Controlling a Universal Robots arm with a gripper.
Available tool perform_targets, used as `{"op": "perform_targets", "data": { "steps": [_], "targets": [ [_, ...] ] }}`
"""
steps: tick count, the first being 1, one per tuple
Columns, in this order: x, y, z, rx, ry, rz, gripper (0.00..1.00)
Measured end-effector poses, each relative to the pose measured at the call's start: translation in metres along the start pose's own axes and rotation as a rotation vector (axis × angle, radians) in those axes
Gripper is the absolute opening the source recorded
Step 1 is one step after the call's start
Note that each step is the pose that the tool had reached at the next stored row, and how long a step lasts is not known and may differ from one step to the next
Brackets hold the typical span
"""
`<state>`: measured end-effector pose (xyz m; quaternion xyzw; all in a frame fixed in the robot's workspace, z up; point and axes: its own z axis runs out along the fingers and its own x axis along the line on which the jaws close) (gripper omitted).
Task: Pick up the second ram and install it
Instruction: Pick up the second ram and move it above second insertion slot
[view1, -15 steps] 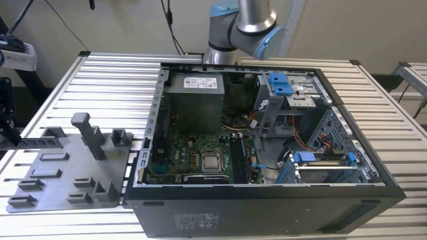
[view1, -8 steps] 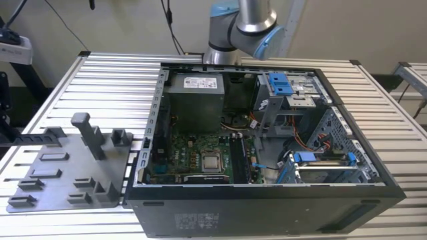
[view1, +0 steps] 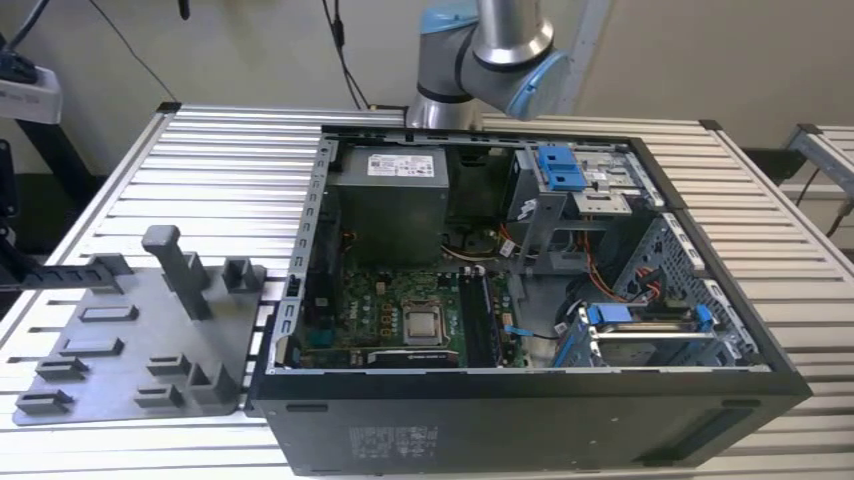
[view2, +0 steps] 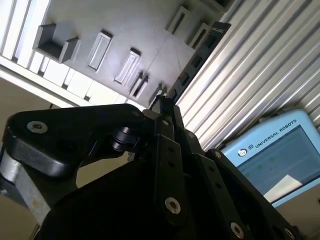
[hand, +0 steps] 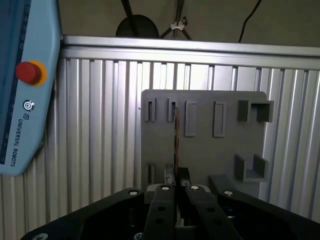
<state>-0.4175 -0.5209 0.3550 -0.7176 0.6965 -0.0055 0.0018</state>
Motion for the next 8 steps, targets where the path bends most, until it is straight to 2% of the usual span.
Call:
{"op": "perform_targets", "data": {
  "steps": [8],
  "targets": [
    [0.0001,-0.0002,-0.0106,0.0002,-0.0003,0.001,0.14]
  ]
}}
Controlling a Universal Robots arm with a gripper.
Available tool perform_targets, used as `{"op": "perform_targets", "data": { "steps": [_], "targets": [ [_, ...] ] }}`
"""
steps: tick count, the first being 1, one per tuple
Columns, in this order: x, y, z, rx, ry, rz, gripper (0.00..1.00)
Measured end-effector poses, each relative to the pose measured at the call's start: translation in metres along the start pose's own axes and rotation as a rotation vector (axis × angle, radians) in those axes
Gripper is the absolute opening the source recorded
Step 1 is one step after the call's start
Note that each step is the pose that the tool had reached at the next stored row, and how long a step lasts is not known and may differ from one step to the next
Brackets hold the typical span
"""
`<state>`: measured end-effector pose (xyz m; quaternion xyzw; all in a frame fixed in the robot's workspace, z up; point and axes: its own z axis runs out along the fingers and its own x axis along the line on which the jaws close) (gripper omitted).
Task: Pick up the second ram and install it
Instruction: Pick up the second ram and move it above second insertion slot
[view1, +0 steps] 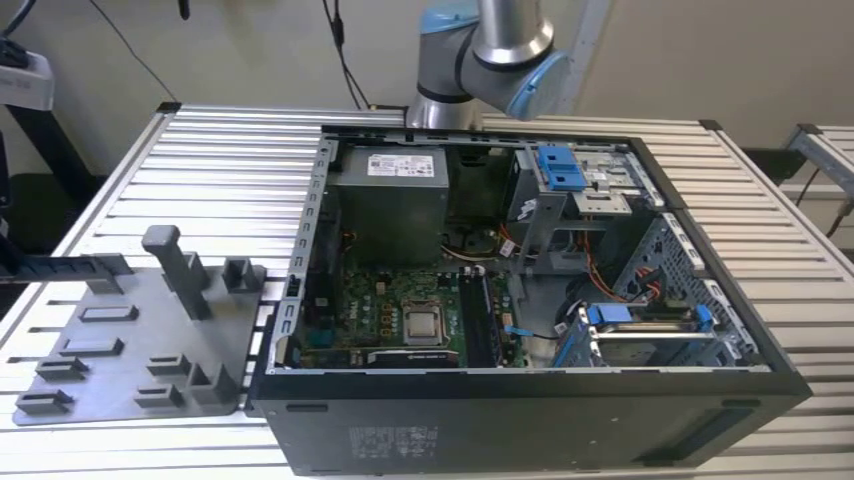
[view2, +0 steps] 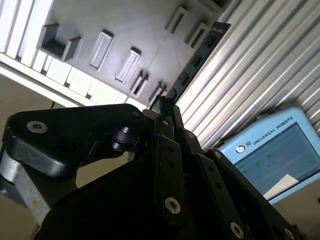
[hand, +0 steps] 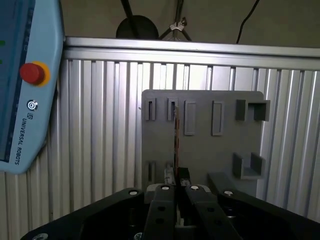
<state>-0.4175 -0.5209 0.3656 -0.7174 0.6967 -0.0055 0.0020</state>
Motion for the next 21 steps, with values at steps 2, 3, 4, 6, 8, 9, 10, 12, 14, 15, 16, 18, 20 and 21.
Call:
{"op": "perform_targets", "data": {
  "steps": [2,3,4,6,8,9,10,12,14,15,16,18,20,21],
  "targets": [
    [0.0,0.0,-0.0033,-0.0001,0.0,0.0,0.14],
    [0.0,0.0,-0.0053,-0.0001,0.0,0.0,0.14],
    [0.0,-0.0001,-0.0076,0.0,0.0,0.0,0.14],
    [0.0001,-0.0001,-0.0117,0.0,0.0,0.0,0.14],
    [0.0001,-0.0001,-0.0149,0.0,0.0,0.0,0.14],
    [0.0001,-0.0001,-0.0162,0.0,0.0,0.0,0.14],
    [0.0001,-0.0001,-0.0174,0.0001,-0.0001,0.0,0.14],
    [0.0001,-0.0002,-0.02,0.0,0.0,0.0,0.14],
    [0.0001,-0.0002,-0.023,0.0,0.0,0.0,0.14],
    [0.0001,-0.0003,-0.0246,0.0,0.0,0.0,0.14],
    [0.0001,-0.0003,-0.0261,0.0,0.0,0.0,0.14],
    [0.0002,-0.0003,-0.0289,0.0,0.0,0.0,0.14],
    [0.0002,-0.0003,-0.0321,0.0,0.0,0.0,0.14],
    [0.0002,-0.0004,-0.0341,-0.0001,0.0001,0.0,0.14]
  ]
}}
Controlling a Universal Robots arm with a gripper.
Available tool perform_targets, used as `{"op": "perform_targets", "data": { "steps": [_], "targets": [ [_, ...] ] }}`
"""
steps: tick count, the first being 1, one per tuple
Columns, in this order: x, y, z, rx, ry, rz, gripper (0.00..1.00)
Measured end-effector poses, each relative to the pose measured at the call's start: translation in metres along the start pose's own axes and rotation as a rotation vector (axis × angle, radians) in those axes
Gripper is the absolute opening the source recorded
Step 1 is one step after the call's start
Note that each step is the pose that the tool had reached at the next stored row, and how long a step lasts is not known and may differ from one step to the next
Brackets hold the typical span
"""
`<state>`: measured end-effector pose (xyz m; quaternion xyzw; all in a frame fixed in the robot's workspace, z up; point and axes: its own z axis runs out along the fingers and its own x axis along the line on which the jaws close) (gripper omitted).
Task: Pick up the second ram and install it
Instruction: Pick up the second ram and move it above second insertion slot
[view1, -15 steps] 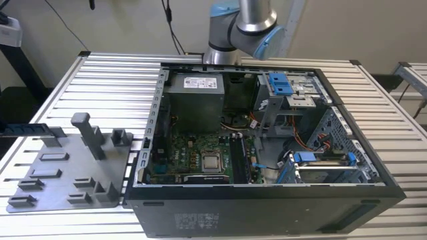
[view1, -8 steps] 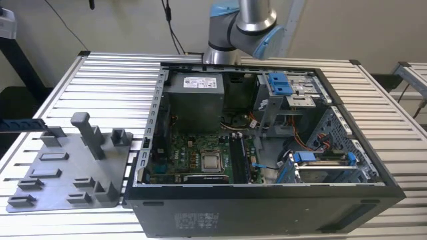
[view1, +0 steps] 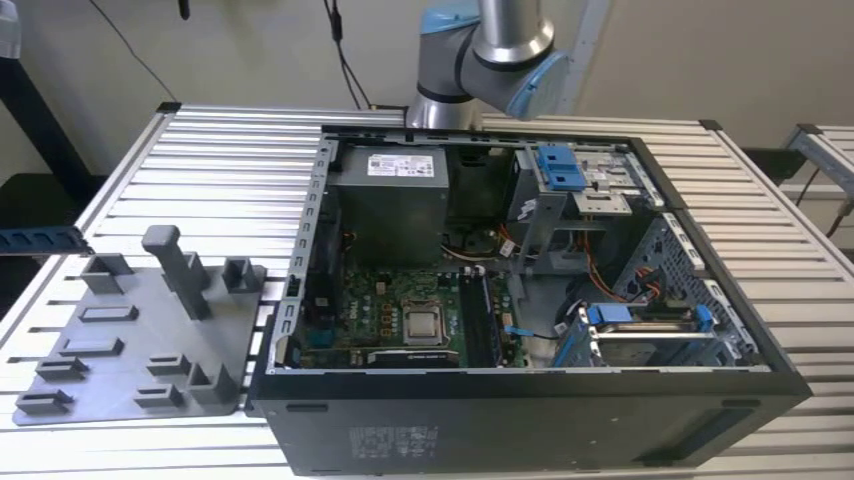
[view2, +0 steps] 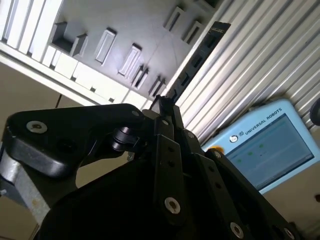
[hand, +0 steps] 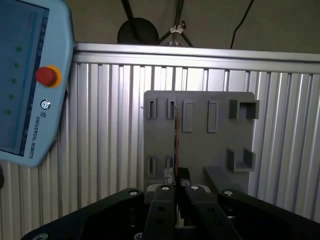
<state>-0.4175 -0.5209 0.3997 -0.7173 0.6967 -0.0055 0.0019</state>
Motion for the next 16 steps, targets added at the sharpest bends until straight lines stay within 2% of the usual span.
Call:
{"op": "perform_targets", "data": {
  "steps": [13,16],
  "targets": [
    [0.0001,-0.0002,-0.018,-0.0004,-0.0001,0.0,0.14],
    [0.0001,-0.0002,-0.0181,-0.0002,-0.0002,0.0,0.14]
  ]
}}
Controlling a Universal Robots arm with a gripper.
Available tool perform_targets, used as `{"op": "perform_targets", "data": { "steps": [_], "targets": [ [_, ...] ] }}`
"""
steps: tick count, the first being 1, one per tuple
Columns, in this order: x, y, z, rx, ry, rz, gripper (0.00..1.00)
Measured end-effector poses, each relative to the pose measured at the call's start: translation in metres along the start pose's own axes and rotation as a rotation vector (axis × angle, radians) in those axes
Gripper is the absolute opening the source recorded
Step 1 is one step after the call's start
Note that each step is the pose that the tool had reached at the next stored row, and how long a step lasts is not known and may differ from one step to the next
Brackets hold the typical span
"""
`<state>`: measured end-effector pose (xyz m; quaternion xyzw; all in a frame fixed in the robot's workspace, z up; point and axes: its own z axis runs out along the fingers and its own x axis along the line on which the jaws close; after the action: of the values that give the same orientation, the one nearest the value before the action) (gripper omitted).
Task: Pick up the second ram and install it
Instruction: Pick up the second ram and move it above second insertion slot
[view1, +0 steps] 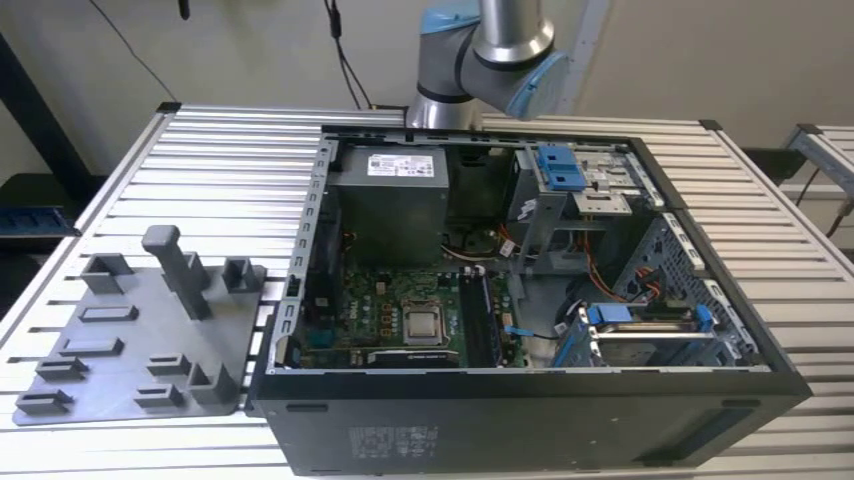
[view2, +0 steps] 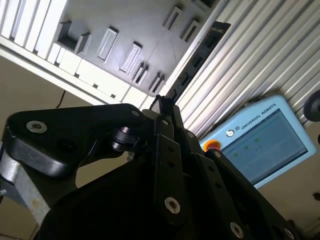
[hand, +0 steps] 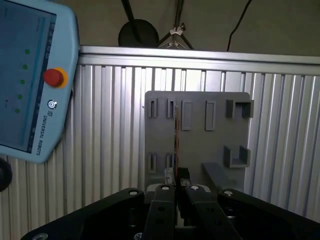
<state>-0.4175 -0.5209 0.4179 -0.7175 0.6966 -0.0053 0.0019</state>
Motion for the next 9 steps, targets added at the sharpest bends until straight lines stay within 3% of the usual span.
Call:
{"op": "perform_targets", "data": {
  "steps": [4,9],
  "targets": [
    [-0.0001,-0.0009,-0.0004,-0.0004,0.0003,-0.001,0.14],
    [0.0002,-0.0079,-0.0004,-0.0002,0.0002,-0.001,0.14]
  ]
}}
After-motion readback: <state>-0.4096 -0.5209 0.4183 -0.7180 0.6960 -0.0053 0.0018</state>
